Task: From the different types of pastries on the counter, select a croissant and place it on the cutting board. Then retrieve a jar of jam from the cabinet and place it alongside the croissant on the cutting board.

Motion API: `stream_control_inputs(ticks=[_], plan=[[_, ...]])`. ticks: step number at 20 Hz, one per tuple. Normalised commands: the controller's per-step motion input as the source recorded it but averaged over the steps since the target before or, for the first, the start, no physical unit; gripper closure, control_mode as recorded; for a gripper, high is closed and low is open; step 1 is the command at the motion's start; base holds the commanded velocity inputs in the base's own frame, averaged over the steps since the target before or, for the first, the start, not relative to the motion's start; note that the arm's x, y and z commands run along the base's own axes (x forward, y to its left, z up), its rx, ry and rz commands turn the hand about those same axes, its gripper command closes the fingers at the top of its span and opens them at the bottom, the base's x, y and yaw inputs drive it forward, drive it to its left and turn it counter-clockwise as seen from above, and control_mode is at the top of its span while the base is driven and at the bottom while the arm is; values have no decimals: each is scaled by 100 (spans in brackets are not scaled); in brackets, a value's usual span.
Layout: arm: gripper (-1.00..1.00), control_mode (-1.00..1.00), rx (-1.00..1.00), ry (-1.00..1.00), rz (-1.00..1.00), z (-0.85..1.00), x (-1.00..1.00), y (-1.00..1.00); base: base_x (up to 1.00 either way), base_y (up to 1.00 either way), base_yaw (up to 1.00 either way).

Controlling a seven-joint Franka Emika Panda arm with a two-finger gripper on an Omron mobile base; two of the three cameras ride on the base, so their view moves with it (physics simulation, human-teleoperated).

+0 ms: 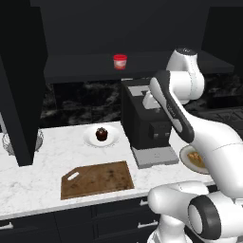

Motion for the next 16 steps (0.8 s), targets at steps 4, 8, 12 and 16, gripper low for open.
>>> stream_control_inputs(ticks=[4,8,12,16], plan=[[-100,-100,-1,-7,0,0,-17,-5,0,0,0],[-100,-100,0,-13,1,0,-31,-27,0,0,0],[-100,-100,4,-8,5,0,-23,-42,0,0,0],[-100,-100,7,10,0,13,8,-32,0,0,0]])
